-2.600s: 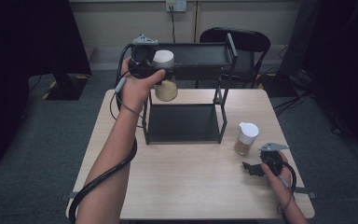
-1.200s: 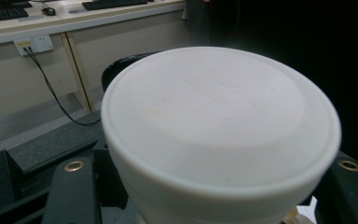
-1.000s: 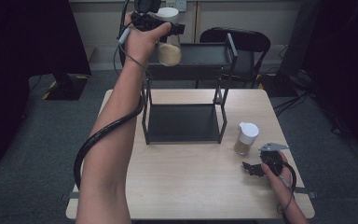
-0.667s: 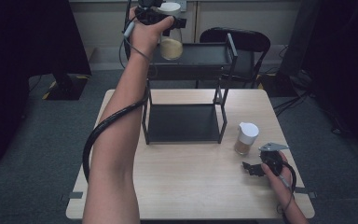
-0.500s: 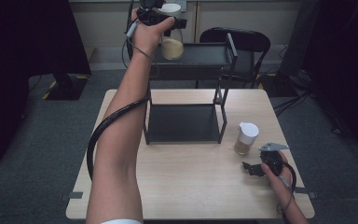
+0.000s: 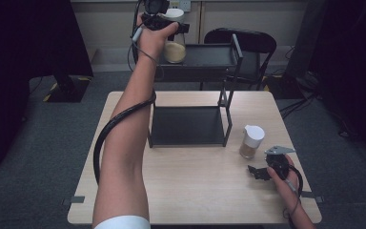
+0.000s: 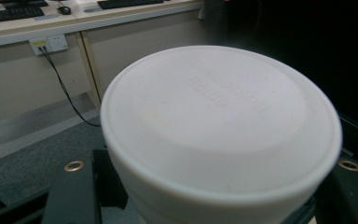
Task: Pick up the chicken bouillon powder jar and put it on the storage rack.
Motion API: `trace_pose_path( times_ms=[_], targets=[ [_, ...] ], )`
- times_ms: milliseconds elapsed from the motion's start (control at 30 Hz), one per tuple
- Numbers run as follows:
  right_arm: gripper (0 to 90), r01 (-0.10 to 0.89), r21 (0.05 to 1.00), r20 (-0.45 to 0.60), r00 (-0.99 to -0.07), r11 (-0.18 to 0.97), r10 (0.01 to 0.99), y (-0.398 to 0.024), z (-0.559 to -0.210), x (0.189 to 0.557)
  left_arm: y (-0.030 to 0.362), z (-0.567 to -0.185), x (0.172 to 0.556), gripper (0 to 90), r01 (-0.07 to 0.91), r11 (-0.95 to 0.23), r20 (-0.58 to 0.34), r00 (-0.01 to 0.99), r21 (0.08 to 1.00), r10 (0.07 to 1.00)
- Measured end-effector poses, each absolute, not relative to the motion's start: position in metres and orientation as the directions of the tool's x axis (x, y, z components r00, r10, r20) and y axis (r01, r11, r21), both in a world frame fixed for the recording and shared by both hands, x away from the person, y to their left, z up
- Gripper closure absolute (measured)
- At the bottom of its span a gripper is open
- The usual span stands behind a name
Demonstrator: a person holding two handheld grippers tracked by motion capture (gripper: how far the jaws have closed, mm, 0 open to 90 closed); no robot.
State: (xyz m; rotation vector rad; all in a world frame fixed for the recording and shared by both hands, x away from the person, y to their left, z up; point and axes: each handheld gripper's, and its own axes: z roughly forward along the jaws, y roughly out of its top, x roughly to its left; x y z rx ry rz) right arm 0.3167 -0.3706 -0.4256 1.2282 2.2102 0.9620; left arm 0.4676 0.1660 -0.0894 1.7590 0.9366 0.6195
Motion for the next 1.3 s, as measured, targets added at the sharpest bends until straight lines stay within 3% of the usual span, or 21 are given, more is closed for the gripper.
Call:
trace_pose_path(
  times_ms=[433,800,1000,1300],
  targets=[
    [0.0,0.557,0.746,-0.037,-0.513,0.366,0.857,-0.371,-0.426,0.317,0.162,-0.093,0.467,33.7,0.283,-0.226,0.022,0.577,0.932,0.816],
    [0.0,0.559,0.744,-0.036,-0.513,0.365,0.858,-0.371,-0.425,0.317,0.166,-0.097,0.467,32.6,0.291,-0.205,-0.004,0.586,0.935,0.811],
    [0.0,0.559,0.744,-0.036,-0.513,0.366,0.858,-0.371,-0.425,0.317,0.164,-0.099,0.461,14.5,0.305,-0.159,-0.030,0.534,0.939,0.845],
    [0.0,0.559,0.744,-0.037,-0.513,0.366,0.858,-0.371,-0.425,0.317,0.172,-0.103,0.453,0.0,0.306,-0.096,-0.084,0.526,0.947,0.847]
  ],
)
